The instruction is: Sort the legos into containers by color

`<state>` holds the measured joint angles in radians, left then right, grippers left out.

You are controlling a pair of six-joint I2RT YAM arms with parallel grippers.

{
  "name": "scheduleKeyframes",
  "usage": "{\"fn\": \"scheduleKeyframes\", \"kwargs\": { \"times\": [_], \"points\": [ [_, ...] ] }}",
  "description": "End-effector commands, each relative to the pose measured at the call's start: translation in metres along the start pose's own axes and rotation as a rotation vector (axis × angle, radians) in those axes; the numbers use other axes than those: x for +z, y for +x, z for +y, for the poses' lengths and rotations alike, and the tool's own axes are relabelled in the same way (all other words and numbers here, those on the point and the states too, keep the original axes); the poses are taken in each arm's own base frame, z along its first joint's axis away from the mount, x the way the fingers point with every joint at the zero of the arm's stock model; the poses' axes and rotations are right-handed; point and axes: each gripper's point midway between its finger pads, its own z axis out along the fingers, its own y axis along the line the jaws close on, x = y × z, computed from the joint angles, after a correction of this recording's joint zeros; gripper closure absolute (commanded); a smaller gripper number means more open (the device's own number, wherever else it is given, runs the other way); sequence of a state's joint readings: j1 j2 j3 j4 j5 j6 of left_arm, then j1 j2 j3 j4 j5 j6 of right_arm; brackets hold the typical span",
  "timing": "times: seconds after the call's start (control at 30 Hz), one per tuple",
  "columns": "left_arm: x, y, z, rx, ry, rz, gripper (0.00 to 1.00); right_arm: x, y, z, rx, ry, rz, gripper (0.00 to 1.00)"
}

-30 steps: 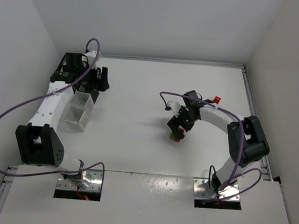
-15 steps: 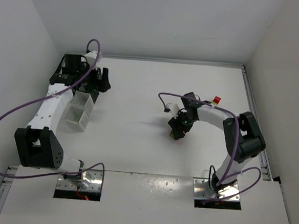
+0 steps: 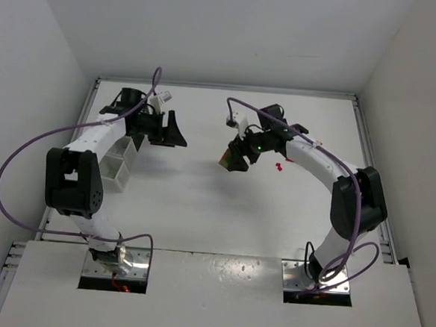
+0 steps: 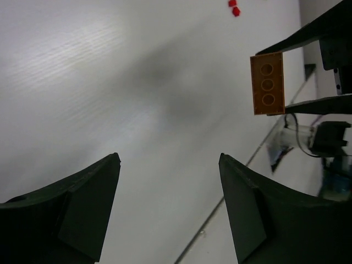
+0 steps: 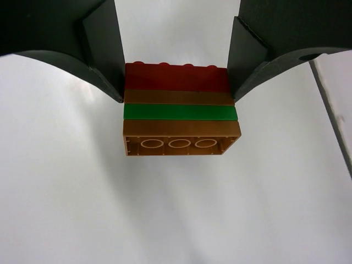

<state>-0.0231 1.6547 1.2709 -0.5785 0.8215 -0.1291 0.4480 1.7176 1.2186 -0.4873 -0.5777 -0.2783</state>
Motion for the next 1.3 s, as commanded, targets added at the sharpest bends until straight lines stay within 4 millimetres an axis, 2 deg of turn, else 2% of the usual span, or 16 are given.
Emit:
{"fn": "scheduleKeyframes", "kwargs": {
  "times": [0.0,0.03,0.13,0.23,0.53,0.63,0.97,1.07,1.2,1.27],
  "points": [
    [0.013,-0.006,-0.052,-0.04,0.194,0.018,0.22,0.005,-0.065,0.022,-0.032,-0.079,-0.155,0.94],
    [0.016,-0.006,-0.052,-0.06,0.209,0.024,0.22,0.008,-0.078,0.029,-0.051,-0.091,-0.172,0.95],
    [0.028,-0.001,-0.065,-0.081,0.264,0.06,0.24,0.016,-0.092,0.04,-0.089,-0.104,-0.177,0.95],
    [0.029,0.0,-0.071,-0.093,0.278,0.066,0.24,0.02,-0.098,0.046,-0.11,-0.102,-0.175,0.96],
    [0.026,0.001,-0.088,-0.046,0.33,0.064,0.26,0.019,-0.097,0.051,-0.12,-0.083,-0.165,0.97],
    [0.027,0.007,-0.091,-0.05,0.342,0.079,0.29,0.022,-0.095,0.05,-0.115,-0.085,-0.157,0.97],
    [0.034,0.015,-0.103,-0.042,0.408,0.123,0.29,0.024,-0.1,0.051,-0.136,-0.08,-0.161,0.97],
    [0.035,0.013,-0.103,-0.043,0.418,0.126,0.34,0.024,-0.102,0.05,-0.141,-0.078,-0.168,0.97],
    [0.037,0.017,-0.105,-0.047,0.43,0.141,0.48,0.025,-0.098,0.049,-0.135,-0.071,-0.159,0.97],
    [0.036,0.017,-0.107,-0.047,0.441,0.143,0.52,0.025,-0.098,0.049,-0.135,-0.071,-0.159,0.97]
  ]
}}
